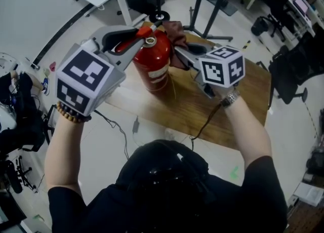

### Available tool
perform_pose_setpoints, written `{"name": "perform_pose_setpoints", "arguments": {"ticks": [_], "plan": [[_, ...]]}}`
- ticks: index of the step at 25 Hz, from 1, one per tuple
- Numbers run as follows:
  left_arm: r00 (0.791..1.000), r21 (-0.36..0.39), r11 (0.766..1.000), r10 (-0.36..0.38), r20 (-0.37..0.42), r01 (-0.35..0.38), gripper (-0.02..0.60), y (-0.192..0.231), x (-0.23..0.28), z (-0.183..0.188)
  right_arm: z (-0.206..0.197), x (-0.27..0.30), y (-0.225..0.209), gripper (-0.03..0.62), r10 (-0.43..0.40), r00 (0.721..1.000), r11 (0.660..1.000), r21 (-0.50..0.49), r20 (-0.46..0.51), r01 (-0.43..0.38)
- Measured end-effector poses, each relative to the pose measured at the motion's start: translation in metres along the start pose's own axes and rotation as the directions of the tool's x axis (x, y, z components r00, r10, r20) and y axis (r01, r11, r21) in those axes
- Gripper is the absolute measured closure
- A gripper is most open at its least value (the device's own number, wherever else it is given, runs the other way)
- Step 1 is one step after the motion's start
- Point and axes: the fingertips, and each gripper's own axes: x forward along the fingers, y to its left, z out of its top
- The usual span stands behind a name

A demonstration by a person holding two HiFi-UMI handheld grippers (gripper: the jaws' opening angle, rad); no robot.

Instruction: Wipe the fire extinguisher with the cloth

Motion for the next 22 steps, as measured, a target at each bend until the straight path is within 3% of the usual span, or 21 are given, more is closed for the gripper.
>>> {"name": "perform_pose_setpoints", "arguments": {"ticks": [3, 10, 22], "plan": [[1.000, -0.027, 0.999, 0.017, -0.006, -0.017, 0.509, 0.001, 0.000, 0.000, -0.004, 0.007, 0.000, 0.517, 0.041, 0.999, 0.999, -0.021, -0.026, -0.041], [0.996, -0.078, 0.993, 0.081, -0.041, -0.084, 0.509, 0.005, 0.001, 0.000, -0.025, 0.022, -0.008, 0.519, 0.135, 0.989, 0.991, 0.031, -0.056, -0.133], [0.986, -0.131, 0.978, 0.155, -0.059, -0.161, 0.509, 0.006, 0.003, 0.000, -0.085, 0.057, -0.027, 0.519, 0.163, 0.976, 0.986, 0.062, -0.147, -0.156]]}}
